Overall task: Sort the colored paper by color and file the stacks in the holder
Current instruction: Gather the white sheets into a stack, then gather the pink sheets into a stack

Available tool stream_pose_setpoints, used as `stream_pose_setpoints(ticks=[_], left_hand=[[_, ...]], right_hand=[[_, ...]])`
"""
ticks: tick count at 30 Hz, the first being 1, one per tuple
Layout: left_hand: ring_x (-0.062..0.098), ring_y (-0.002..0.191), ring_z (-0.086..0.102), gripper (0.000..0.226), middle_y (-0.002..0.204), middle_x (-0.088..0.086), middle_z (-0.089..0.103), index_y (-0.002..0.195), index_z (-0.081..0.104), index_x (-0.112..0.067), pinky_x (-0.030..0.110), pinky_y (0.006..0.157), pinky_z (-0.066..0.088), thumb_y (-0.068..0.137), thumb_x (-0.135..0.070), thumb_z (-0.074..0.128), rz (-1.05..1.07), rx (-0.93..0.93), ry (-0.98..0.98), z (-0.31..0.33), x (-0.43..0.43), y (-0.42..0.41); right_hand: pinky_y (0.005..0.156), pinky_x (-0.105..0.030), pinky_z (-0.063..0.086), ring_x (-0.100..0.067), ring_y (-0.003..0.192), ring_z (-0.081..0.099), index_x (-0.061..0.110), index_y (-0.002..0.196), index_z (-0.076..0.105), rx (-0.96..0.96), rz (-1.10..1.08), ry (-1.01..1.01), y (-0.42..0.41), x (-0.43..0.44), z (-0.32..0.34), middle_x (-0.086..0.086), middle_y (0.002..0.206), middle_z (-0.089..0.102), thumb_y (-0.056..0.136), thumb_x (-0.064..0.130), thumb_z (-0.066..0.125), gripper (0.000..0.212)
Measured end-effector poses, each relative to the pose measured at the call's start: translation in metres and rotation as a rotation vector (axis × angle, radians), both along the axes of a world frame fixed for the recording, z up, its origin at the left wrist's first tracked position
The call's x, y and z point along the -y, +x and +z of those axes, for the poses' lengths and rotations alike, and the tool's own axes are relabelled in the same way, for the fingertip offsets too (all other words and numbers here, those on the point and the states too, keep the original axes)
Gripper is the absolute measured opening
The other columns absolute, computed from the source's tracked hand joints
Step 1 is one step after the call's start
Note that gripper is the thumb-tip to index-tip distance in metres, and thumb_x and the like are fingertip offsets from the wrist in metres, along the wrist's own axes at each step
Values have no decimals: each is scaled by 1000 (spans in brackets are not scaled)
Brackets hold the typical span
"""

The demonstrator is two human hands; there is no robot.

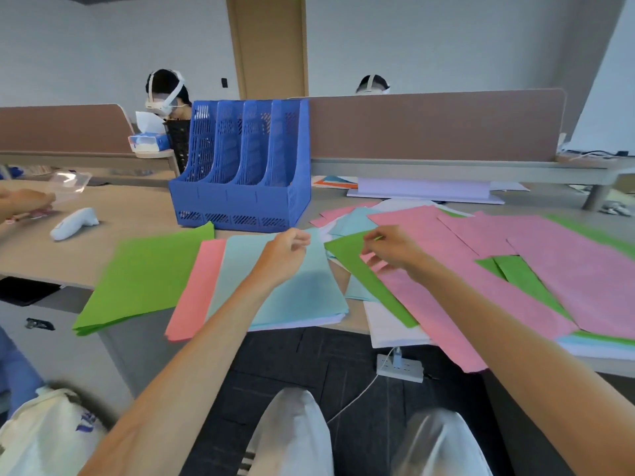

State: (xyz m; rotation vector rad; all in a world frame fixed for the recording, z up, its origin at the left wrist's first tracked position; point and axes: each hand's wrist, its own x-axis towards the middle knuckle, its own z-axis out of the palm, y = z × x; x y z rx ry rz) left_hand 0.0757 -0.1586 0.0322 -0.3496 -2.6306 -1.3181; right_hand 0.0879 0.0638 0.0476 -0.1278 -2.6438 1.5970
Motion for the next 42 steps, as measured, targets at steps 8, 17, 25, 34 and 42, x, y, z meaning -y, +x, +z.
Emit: stream_pose_setpoints(ticks=[8, 17, 25, 34, 42], left_hand=[[20, 120, 53, 33, 131, 1, 58, 125, 54, -14, 28, 87, 44, 96, -9, 39, 216, 63, -126, -18, 62, 13], [18, 121, 53, 31, 129, 1, 59, 124, 57, -14, 22, 91, 38, 96, -11, 44, 92, 51, -136, -18, -14, 31], [15, 114, 55, 26, 126, -2, 58, 122, 57, -21, 30, 96, 44, 98, -23, 48, -114, 169, -9, -11, -124, 49], [20, 108, 50, 25, 98, 0, 52, 112, 47, -11, 40, 102, 43, 90, -3, 56, 11, 469, 543, -7, -172, 48], [21, 65, 59, 15, 73, 9, 60, 83, 58, -10, 26, 46, 54, 87, 4, 55, -61, 665, 790, -6, -179, 44]], right_hand=[[66, -35, 58, -19, 72, 63, 7, 115, 55, 107, 43, -100, -12, 13, -18, -12, 99, 62, 91, 8, 58, 24], [65, -32, 54, -17, 74, 60, 4, 110, 60, -90, -86, -141, 19, -37, -25, -8, 93, 63, 93, 4, 54, 18], [91, -31, 47, -25, 108, 60, 14, 116, 65, -69, -267, 245, 61, -135, -32, -7, 118, 65, 88, 20, 60, 29], [107, -41, 34, -32, 129, 39, 26, 137, 47, 123, -211, 731, 75, -172, -42, -9, 138, 47, 84, 45, 56, 57], [85, -20, 48, -23, 105, 63, 9, 110, 67, -104, -244, 275, 60, -197, -45, -8, 112, 68, 81, -3, 54, 33]])
